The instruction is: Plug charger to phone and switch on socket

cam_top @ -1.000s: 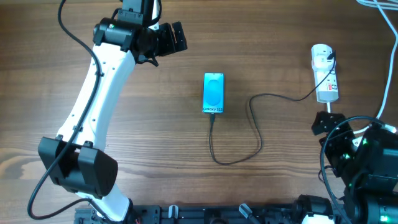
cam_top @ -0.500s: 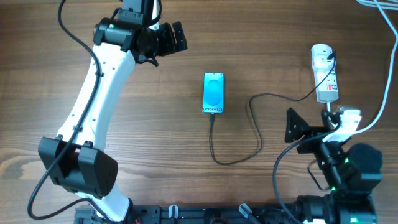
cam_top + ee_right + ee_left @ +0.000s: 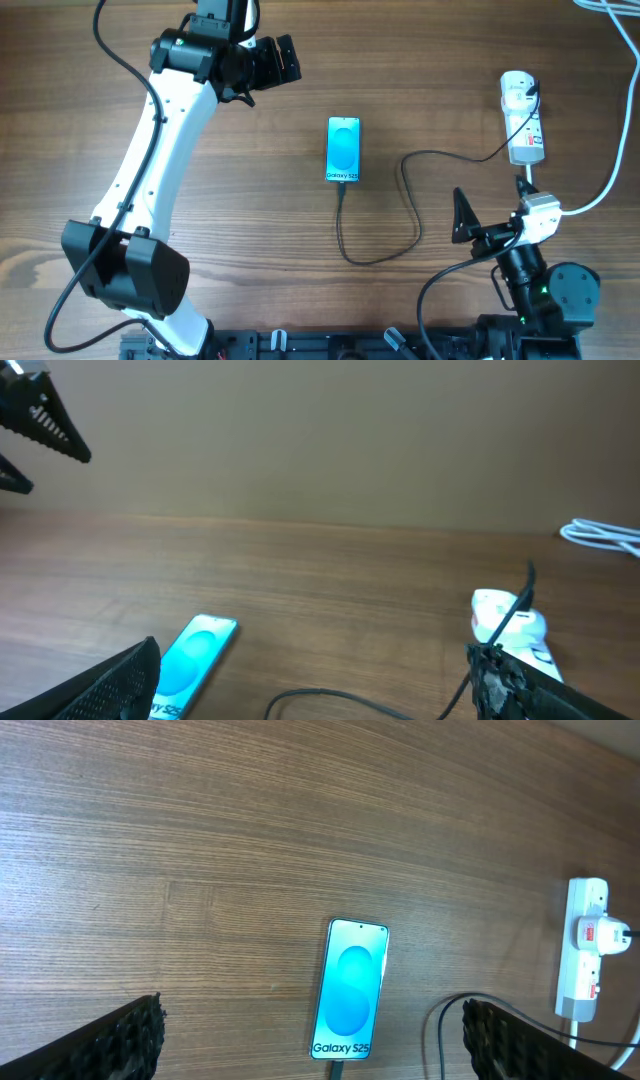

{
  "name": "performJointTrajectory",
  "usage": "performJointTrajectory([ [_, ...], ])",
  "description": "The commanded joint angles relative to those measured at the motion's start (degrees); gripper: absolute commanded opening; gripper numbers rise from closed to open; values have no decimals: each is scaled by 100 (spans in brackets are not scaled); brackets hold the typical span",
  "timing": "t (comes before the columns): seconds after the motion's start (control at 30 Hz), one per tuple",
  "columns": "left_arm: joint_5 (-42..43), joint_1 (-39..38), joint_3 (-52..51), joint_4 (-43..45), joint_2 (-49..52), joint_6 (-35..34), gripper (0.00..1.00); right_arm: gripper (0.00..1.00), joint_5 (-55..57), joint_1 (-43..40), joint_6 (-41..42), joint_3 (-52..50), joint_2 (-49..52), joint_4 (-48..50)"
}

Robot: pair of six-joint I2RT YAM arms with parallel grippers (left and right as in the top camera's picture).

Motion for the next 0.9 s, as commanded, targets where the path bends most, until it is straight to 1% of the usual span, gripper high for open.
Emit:
performJointTrajectory([
  [0.0, -55, 20, -26, 4, 44, 28, 100, 100, 229, 31, -94, -96, -92, 297],
  [0.07, -55, 20, -26, 4, 44, 28, 100, 100, 223, 31, -50, -295, -160, 752],
  [0.2, -55, 20, -26, 4, 44, 28, 100, 100, 251, 299, -55, -802, -686, 1080],
  [0.27, -55, 20, -26, 4, 44, 28, 100, 100, 293, 398, -52, -1062, -772, 1331],
  [0.33, -52, 20, -26, 4, 44, 28, 100, 100, 339, 398, -52, -1174, -772, 1392],
  [0.43, -55, 20, -26, 4, 44, 28, 100, 100, 745, 398, -55, -1185, -772, 1412],
  [0.6, -52, 20, -26, 4, 44, 28, 100, 100, 898, 398, -68, -1235, -772, 1497],
  [0.63, -52, 20, -26, 4, 44, 28, 100, 100, 896, 398, -44, -1349, -772, 1661],
  [0.73, -52, 20, -26, 4, 44, 28, 100, 100, 986, 398, 433, -1805, -774, 2201],
  [0.77, -55, 20, -26, 7, 44, 28, 100, 100, 1113, 400, 597, -1862, -774, 2140],
  [0.87, -52, 20, -26, 4, 44, 28, 100, 100, 1185, 398, 527, -1860, -774, 2000],
])
